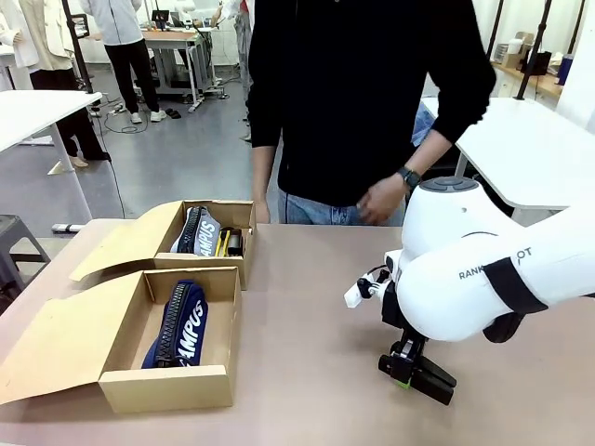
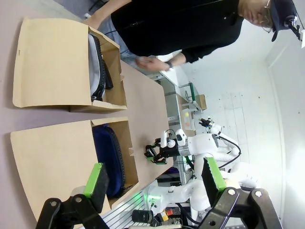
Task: Place items inside the box.
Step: Pick up a Pencil pouch or Stapler and place it inside the Mailer Box closest to the robot.
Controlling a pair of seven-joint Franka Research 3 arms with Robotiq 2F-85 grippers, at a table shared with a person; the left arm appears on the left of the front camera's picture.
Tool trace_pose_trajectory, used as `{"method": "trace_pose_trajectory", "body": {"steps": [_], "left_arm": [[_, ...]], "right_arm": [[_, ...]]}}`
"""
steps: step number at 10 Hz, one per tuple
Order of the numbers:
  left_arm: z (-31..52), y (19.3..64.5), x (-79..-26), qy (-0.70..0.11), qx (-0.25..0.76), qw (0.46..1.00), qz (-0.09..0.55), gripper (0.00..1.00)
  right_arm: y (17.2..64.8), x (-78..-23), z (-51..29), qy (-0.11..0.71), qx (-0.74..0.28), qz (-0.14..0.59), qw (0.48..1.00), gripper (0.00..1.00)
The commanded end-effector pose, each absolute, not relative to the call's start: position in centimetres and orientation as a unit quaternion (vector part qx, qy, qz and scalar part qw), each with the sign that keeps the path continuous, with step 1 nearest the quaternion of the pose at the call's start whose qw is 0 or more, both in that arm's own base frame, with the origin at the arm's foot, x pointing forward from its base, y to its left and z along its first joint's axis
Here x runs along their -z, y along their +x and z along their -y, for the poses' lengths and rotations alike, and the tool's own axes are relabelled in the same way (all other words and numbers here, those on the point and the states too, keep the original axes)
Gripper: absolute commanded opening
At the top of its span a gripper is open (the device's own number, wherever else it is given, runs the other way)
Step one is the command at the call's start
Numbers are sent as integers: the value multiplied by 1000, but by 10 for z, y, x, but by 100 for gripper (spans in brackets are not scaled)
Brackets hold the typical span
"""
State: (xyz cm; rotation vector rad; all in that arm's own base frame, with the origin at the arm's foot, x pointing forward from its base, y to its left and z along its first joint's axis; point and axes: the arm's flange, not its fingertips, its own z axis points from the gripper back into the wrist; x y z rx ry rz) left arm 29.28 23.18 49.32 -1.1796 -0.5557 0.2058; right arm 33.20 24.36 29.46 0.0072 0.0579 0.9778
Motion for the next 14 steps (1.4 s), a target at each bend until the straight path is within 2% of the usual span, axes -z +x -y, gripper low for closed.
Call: {"method": "trace_pose_trajectory", "body": {"steps": [1, 5, 6, 7, 9, 10, 11, 12, 14], "left_arm": [[-232, 292, -494, -551, -86, 786, 266, 100], [-232, 292, -494, -551, -86, 786, 266, 100], [-232, 292, -494, -551, -86, 786, 266, 100], [-232, 292, -494, -551, -86, 786, 266, 100], [-232, 292, -494, -551, -86, 786, 266, 100], [-232, 292, -494, -551, -86, 786, 266, 100], [-232, 292, -494, -551, -86, 786, 266, 100], [-232, 292, -494, -551, -86, 786, 266, 100], [-232, 292, -494, -551, -86, 786, 266, 100]], "right_arm": [[264, -273, -188, 10, -479, -9, 878, 0], [258, -285, -186, 20, -454, -16, 891, 0], [255, -295, -185, 47, -440, -14, 897, 0], [247, -316, -185, 88, -363, -39, 927, 0], [223, -377, -187, 180, -184, -38, 965, 0], [228, -400, -190, 223, -35, 31, 974, 0], [228, -412, -195, 285, 9, 75, 956, 0], [226, -416, -202, 340, -18, 83, 937, 0], [229, -416, -230, 382, -31, 81, 920, 0]]}}
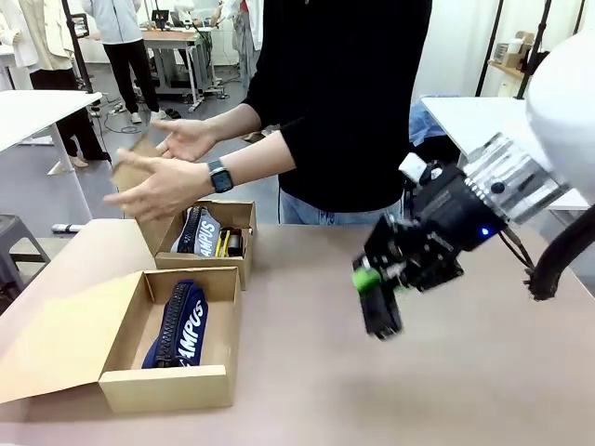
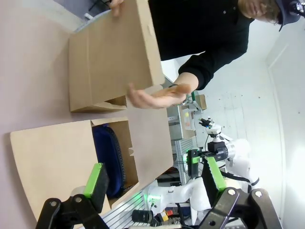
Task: Place items inside the box.
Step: Pick up a Pencil pouch or Stapler and place it inside the Mailer Box closest to the robot.
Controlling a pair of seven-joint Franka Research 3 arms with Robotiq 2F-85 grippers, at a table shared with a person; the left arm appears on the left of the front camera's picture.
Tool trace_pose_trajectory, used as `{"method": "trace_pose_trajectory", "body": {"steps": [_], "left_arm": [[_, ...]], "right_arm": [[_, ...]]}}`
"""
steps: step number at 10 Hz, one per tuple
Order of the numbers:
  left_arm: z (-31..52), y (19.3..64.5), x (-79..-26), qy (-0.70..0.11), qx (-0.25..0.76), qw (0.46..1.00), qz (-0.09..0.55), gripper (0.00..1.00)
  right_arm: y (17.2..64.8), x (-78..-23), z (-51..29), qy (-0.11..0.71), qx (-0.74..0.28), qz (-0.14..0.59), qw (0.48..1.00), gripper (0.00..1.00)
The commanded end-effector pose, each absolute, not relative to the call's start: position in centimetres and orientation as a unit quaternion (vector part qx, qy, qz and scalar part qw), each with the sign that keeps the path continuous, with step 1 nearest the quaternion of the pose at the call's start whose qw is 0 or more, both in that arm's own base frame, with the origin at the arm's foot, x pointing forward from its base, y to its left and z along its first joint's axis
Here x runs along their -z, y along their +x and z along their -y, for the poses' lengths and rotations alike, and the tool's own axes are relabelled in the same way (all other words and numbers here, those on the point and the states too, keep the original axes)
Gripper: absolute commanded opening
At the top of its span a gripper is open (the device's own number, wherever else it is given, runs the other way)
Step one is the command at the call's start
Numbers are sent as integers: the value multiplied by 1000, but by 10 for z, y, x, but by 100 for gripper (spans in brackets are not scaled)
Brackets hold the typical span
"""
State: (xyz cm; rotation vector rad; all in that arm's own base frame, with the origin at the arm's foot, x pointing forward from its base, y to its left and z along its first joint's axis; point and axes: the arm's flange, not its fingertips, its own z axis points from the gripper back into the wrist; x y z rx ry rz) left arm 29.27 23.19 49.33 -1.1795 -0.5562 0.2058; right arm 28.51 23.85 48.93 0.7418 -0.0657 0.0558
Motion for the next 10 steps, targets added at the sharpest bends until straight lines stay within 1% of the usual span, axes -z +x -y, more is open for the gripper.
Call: {"method": "trace_pose_trajectory", "body": {"steps": [1, 2, 3, 4, 5, 6, 8, 10], "left_arm": [[-232, 292, -494, -551, -86, 786, 266, 100], [-232, 292, -494, -551, -86, 786, 266, 100], [-232, 292, -494, -551, -86, 786, 266, 100], [-232, 292, -494, -551, -86, 786, 266, 100], [-232, 292, -494, -551, -86, 786, 266, 100], [-232, 292, -494, -551, -86, 786, 266, 100], [-232, 292, -494, -551, -86, 786, 266, 100], [-232, 292, -494, -551, -86, 786, 266, 100]], "right_arm": [[231, -414, -252, 377, -84, 76, 919, 0], [232, -409, -272, 346, -178, 51, 920, 0], [282, -485, -254, 376, -32, 51, 925, 0], [272, -468, -276, 364, -87, 50, 926, 41], [271, -471, -240, 340, -38, 88, 935, 41], [266, -473, -194, 346, 34, 112, 931, 41], [265, -466, -138, 347, 88, 97, 929, 41], [266, -454, -116, 324, 114, 65, 937, 41]]}}
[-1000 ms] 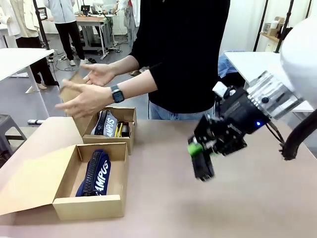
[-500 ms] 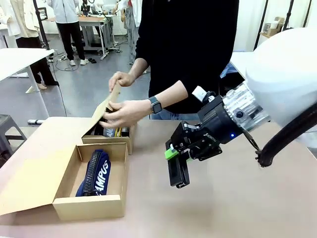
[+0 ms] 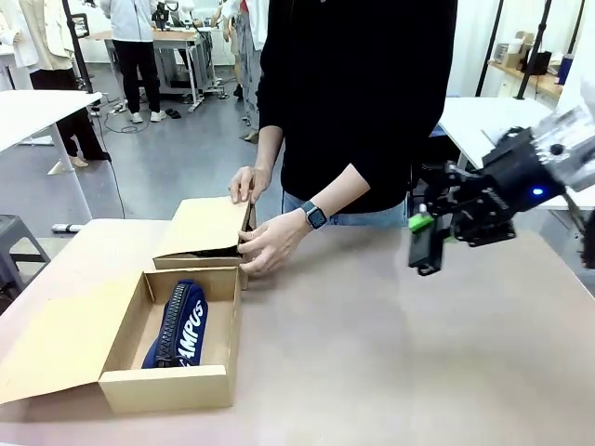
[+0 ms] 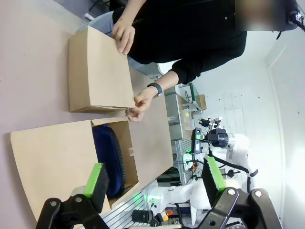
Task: Place items inside the box.
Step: Pick up a Pencil pouch or Stapler and place it inside the Mailer Box closest to the robot.
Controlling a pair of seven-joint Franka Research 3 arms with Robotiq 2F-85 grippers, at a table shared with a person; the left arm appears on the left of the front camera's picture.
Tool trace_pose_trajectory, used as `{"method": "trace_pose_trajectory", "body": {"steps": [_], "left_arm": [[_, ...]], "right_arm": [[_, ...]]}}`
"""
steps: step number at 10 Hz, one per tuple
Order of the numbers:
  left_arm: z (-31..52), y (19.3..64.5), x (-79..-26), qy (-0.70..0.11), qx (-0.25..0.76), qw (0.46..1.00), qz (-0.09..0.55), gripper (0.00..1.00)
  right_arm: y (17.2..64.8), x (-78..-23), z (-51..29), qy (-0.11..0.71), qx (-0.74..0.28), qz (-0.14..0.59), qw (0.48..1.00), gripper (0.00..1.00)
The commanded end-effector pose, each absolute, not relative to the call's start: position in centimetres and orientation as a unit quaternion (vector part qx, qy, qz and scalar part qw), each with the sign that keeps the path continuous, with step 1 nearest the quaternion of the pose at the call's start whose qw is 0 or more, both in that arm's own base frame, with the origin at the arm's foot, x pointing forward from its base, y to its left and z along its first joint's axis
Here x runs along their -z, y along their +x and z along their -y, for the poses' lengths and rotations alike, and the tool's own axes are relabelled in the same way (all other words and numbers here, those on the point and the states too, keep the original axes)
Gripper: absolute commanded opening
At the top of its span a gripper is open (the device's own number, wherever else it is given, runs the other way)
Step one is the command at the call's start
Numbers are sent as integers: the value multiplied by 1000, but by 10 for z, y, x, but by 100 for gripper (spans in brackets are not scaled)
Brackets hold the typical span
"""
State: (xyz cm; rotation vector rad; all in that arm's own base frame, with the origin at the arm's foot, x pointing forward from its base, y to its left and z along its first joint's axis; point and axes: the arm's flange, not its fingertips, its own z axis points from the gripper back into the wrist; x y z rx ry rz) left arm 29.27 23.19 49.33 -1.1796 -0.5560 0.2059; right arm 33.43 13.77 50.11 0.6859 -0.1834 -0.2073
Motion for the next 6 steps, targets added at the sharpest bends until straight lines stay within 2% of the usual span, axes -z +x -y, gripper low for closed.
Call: {"method": "trace_pose_trajectory", "body": {"steps": [1, 6], "left_arm": [[-232, 292, -494, -551, -86, 786, 266, 100], [-232, 292, -494, -551, -86, 786, 266, 100]], "right_arm": [[266, -450, -110, 331, 117, 58, 935, 41], [275, -441, -107, 340, 140, 31, 929, 41]]}}
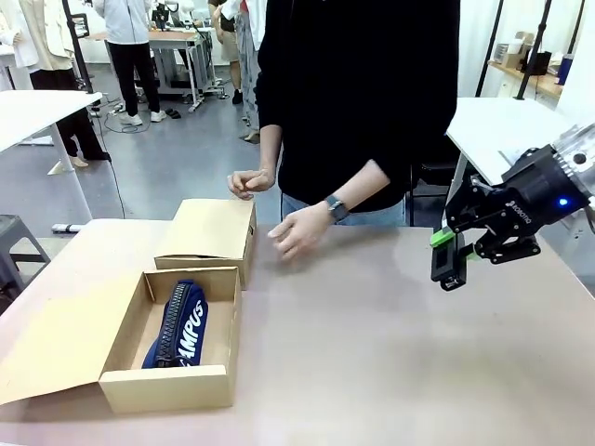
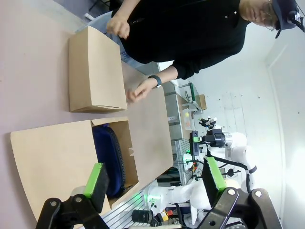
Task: Place items inside the box.
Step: Pick up a Pencil pouch or Stapler and place it inside the Mailer Box closest to the robot.
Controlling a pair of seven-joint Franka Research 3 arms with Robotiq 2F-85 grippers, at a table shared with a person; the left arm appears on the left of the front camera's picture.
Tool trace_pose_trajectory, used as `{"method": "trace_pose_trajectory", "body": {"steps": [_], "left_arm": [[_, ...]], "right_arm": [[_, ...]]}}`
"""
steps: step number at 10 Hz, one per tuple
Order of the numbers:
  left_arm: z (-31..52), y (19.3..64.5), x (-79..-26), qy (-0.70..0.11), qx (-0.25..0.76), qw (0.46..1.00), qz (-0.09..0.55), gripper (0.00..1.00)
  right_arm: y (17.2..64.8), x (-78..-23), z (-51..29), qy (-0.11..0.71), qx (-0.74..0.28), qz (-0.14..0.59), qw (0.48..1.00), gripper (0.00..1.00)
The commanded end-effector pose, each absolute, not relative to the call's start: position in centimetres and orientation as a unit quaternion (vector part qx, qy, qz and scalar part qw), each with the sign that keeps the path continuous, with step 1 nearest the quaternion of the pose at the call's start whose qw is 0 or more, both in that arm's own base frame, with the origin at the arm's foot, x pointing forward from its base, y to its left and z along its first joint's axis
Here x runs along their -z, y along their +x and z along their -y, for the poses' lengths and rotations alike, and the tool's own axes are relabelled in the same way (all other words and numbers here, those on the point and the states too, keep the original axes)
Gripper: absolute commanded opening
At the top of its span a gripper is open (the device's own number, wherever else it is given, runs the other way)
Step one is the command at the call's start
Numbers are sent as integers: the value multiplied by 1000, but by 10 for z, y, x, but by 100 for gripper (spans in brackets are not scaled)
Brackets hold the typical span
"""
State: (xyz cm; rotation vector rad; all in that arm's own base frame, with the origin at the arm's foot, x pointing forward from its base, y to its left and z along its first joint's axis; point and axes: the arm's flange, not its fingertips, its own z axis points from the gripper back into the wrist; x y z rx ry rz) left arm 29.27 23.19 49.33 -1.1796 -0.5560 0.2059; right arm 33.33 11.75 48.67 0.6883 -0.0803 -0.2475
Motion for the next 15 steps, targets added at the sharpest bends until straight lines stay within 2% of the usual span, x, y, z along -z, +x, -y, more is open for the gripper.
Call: {"method": "trace_pose_trajectory", "body": {"steps": [1, 4, 6, 7, 10, 13, 15], "left_arm": [[-232, 292, -494, -551, -86, 786, 266, 100], [-232, 292, -494, -551, -86, 786, 266, 100], [-232, 292, -494, -551, -86, 786, 266, 100], [-232, 292, -494, -551, -86, 786, 266, 100], [-232, 292, -494, -551, -86, 786, 266, 100], [-232, 292, -494, -551, -86, 786, 266, 100], [-232, 292, -494, -551, -86, 786, 266, 100]], "right_arm": [[276, -441, -112, 334, 129, 27, 933, 41], [298, -453, -179, 340, 96, 43, 934, 41], [323, -465, -273, 357, 96, 85, 925, 41], [329, -464, -327, 357, 55, 82, 929, 41], [337, -460, -431, 343, 29, 107, 933, 41], [351, -434, -501, 278, -77, 67, 955, 41], [354, -416, -523, 276, -130, 20, 952, 41]]}}
